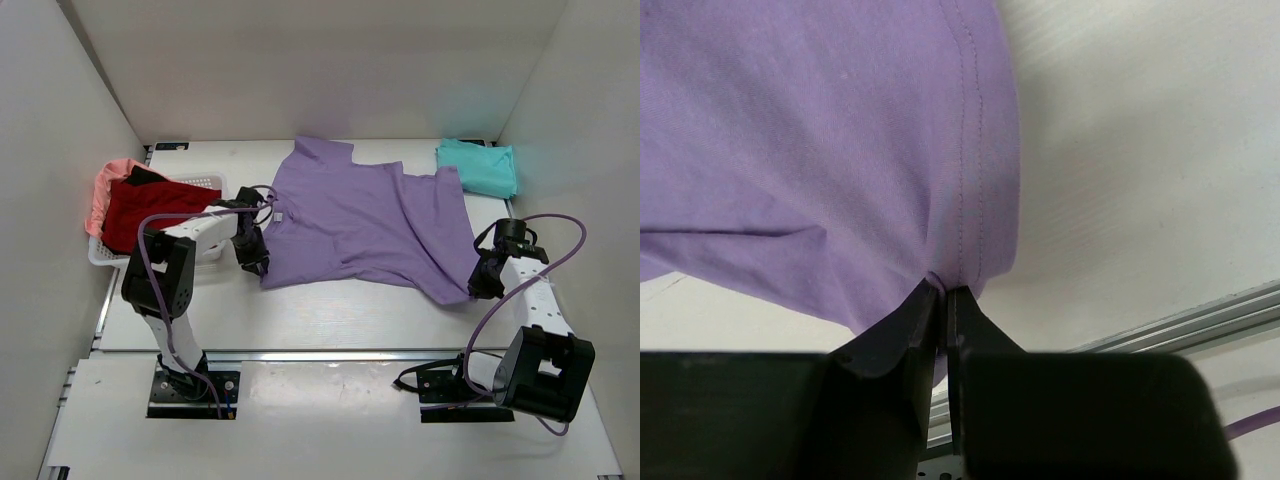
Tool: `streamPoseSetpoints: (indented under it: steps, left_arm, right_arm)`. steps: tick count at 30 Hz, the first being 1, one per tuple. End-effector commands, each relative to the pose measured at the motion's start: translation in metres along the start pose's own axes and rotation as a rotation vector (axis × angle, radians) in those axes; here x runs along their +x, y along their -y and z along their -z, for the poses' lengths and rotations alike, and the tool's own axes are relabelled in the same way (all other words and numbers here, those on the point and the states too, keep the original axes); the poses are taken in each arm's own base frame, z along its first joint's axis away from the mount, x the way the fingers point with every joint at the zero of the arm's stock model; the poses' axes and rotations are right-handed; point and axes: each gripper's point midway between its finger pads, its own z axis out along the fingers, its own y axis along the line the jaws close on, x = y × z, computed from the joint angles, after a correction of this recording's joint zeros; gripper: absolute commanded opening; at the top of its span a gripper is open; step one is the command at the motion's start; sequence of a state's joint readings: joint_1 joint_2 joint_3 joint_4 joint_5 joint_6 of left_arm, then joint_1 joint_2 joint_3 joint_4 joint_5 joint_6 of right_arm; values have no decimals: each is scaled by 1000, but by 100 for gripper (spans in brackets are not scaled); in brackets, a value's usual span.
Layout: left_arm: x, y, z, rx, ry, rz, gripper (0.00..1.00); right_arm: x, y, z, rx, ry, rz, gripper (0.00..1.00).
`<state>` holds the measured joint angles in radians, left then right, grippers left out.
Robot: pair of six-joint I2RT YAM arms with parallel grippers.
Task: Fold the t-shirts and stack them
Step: Flatten out the tshirt
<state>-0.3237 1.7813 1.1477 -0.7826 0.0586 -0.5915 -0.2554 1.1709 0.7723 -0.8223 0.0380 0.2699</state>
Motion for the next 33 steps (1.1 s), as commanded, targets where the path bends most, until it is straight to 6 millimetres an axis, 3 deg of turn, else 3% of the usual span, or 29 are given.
streamPoseSetpoints:
  steps: [1,7,12,14,16,17,19,23,33]
  left_arm:
    - [-15,13,3,18,52,-20,36]
    - [-19,18,-4,28,39,-16,33]
    - [-16,18,-3,28,25,-6,15]
    - [-13,14,0,28,20,-3,14]
    - [-15,12,3,28,26,20,20]
    - [-15,14,6,34,31,10,31]
    - [-14,14,9,42,29,17,40]
    - [-13,20,16,63,42,16,43]
    - [-13,29,17,82,40,18,36]
  right_arm:
    - [-5,-4,-1,-13,14,7,5]
    - [-8,-5,-1,-13,14,6,5]
    - [-7,-6,-3,-14,6,4,5]
    - [-7,-6,-2,-17,8,-8,5]
    - [-7,-5,-3,-15,7,0,5]
    - [-6,-6,-3,-19,6,4,5]
    - [-6,-7,-3,-19,3,0,5]
    - [-8,-9,-4,-27,12,7,4]
    - [-1,-10,-6,-24,-9,18,5]
